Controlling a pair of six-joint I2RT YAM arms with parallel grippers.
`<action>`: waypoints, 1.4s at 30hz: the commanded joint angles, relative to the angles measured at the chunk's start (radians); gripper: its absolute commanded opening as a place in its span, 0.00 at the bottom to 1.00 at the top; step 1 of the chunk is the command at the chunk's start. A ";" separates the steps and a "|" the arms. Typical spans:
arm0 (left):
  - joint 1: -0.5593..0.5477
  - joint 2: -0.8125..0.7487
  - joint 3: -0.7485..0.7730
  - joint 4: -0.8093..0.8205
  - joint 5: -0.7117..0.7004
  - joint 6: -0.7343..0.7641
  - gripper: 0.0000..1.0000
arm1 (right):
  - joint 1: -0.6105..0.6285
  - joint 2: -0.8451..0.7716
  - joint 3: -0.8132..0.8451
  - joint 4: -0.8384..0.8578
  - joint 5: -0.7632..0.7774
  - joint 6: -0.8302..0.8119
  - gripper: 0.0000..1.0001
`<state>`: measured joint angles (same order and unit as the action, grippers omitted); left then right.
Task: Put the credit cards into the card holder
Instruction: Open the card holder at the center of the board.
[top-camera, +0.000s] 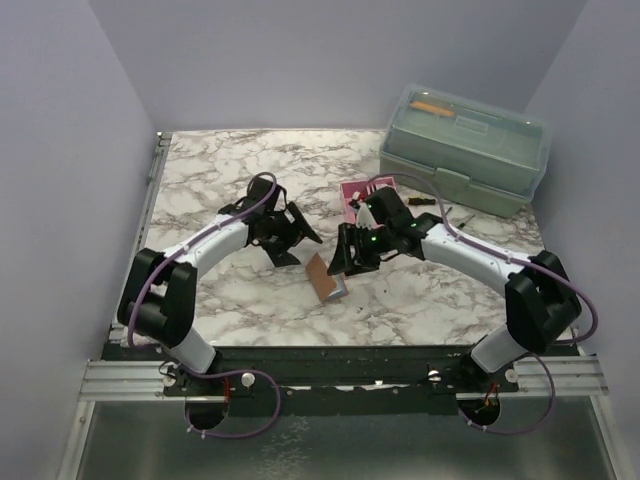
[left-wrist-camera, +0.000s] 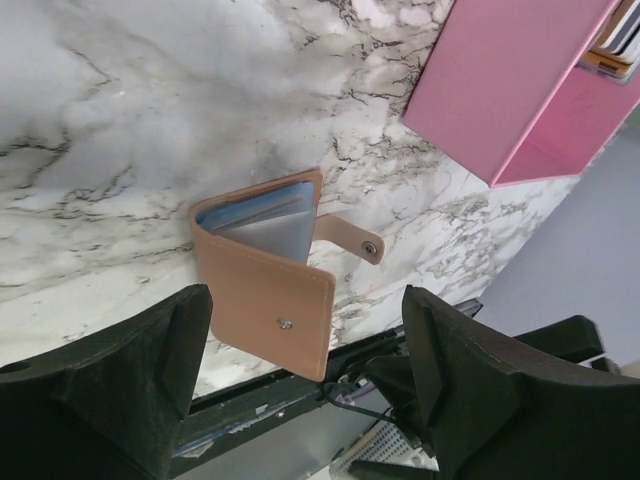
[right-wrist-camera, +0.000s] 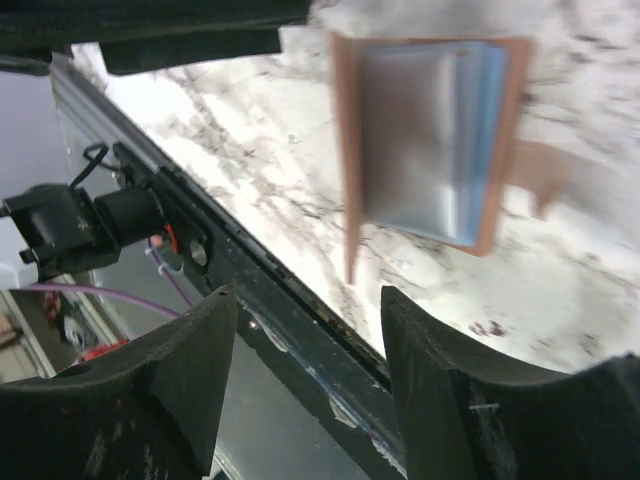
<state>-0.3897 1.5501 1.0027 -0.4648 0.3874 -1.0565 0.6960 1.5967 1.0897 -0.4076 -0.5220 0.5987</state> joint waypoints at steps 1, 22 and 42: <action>-0.054 0.112 0.114 -0.126 -0.052 0.013 0.84 | -0.074 -0.071 -0.080 -0.032 0.057 0.017 0.64; -0.111 -0.140 -0.187 -0.001 -0.154 0.249 0.00 | -0.098 0.185 -0.018 0.145 -0.175 0.089 0.34; -0.032 -0.395 -0.572 0.186 -0.178 0.130 0.00 | -0.053 0.208 -0.083 0.169 -0.201 0.099 0.59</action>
<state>-0.4377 1.1660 0.4622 -0.2810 0.2481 -0.9035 0.6174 1.8084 1.0153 -0.2306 -0.6941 0.6983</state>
